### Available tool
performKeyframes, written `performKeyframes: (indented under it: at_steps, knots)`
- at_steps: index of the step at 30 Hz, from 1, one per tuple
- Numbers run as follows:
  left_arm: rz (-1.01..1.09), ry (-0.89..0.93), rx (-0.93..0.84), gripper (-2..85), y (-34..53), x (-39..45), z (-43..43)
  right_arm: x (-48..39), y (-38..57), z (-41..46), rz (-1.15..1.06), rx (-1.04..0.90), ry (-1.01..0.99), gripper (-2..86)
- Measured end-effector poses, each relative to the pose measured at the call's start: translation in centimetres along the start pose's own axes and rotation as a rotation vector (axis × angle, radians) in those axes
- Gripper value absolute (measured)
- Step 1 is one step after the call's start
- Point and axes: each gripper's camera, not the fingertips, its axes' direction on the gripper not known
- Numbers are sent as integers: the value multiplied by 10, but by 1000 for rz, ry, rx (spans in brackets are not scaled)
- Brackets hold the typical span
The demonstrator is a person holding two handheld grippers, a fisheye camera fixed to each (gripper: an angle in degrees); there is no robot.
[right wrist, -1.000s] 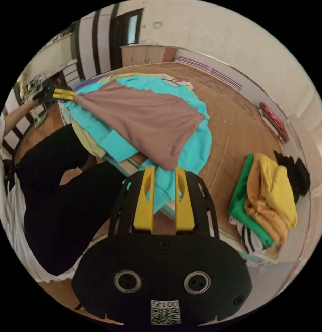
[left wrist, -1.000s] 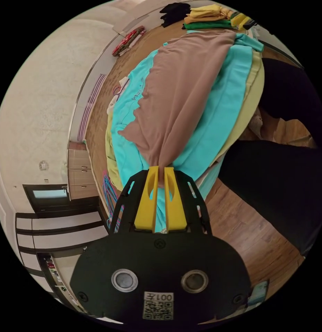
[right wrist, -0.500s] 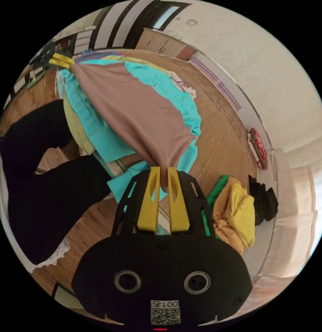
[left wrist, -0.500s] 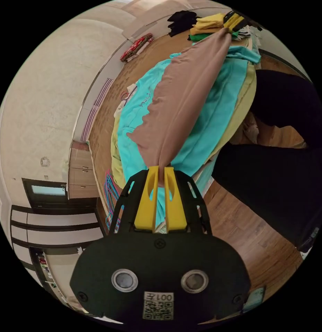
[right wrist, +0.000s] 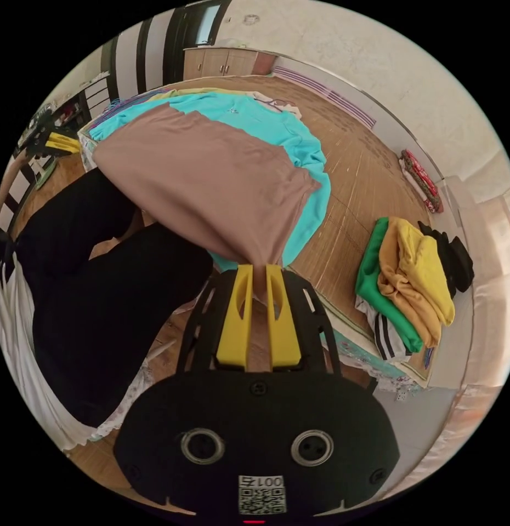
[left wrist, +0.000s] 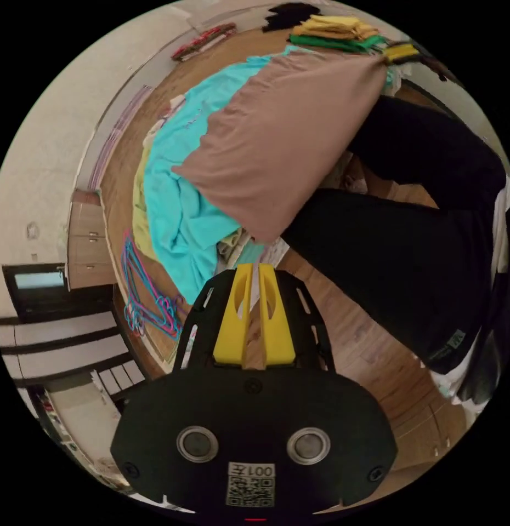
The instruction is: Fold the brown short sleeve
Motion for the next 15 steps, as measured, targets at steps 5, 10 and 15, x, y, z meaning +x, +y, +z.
performKeyframes:
  at_steps: [5, 10, 15]
  knots:
    - [-149, 160, 303, -8, -24, -7, -44, -11, -13, 4, 28, -21, 25, 25]
    - [-53, 232, 416, -10, -90, 29, -47, -34, -24, -9, 114, 41, 133, 24]
    - [-4, 176, 248, -10, -136, 70, -5, -68, -61, -54, 122, 252, 292, 24]
